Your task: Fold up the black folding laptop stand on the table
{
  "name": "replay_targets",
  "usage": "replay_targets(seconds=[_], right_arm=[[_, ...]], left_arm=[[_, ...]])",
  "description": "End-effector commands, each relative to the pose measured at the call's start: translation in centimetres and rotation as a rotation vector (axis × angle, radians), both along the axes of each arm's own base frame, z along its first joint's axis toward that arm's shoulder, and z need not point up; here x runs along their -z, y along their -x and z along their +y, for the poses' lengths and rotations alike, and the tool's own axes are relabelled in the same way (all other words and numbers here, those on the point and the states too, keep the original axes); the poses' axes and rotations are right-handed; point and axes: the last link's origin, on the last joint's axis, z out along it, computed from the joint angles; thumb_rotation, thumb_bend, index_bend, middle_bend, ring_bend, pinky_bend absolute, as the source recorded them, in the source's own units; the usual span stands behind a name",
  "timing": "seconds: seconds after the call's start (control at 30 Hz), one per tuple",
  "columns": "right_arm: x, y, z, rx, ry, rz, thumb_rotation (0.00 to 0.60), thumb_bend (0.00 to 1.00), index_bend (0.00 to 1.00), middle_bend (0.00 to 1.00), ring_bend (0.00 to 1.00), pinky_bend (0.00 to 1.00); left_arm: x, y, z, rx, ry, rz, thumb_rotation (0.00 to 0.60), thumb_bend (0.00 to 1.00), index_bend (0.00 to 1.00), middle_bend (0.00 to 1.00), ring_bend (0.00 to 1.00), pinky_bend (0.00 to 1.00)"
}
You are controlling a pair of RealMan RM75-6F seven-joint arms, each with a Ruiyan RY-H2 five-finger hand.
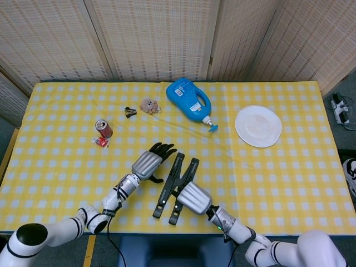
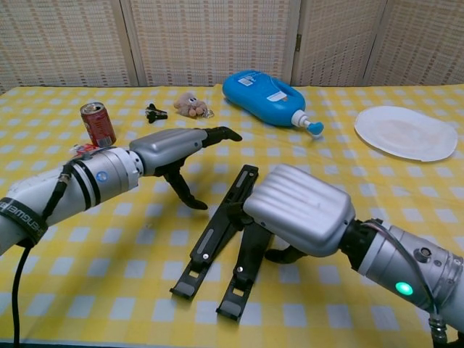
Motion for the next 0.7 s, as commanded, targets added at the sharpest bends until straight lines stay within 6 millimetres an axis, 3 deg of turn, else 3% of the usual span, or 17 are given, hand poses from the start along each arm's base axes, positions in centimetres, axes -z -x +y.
replay_targets(seconds=[0.03, 0.1, 0.13, 0.27, 0.37, 0.7], right_arm=[[-2.0, -0.7, 0.1, 0.029, -0.129, 0.022, 0.600, 0.21, 0.22, 0.43, 0.54, 0.65], [-2.7, -1.2, -0.1, 0.043, -0.187, 0.060, 0.600, 0.21, 0.12, 0.31, 0.44, 0.52], [-3.1, -1.6, -0.3, 0.052, -0.220, 0.095, 0.600, 0.21, 0.06, 0.23, 0.35, 0.39], [-3.8, -2.8, -1.2, 0.057, -0.279, 0.201, 0.600, 0.21, 0.00, 0.09, 0.15, 0.14], [-3.8, -3.6, -1.9, 0.051, -0.294, 0.264, 0.600, 0.21, 0.00, 0.06, 0.09, 0.06], [-2.7, -5.6, -3.8, 0.048, -0.283, 0.349, 0.600, 0.21, 0.00, 0.06, 0.08, 0.05]], left_arm=[[-1.6, 0.7, 0.3, -0.013, -0.031, -0.016, 0.600, 0.15, 0.00, 0.02, 0.00, 0.00], [-2.5, 1.0, 0.4, -0.019, -0.047, -0.024, 0.600, 0.15, 0.00, 0.02, 0.00, 0.00], [-3.1, 1.2, 0.5, -0.023, -0.058, -0.028, 0.600, 0.15, 0.00, 0.01, 0.00, 0.00], [-4.3, 1.9, 0.5, -0.042, -0.076, -0.040, 0.600, 0.15, 0.00, 0.01, 0.00, 0.00], [-4.9, 2.2, 0.5, -0.054, -0.083, -0.041, 0.600, 0.15, 0.00, 0.01, 0.00, 0.00], [-5.5, 3.1, 0.4, -0.087, -0.087, -0.038, 0.600, 0.15, 0.00, 0.00, 0.00, 0.00]])
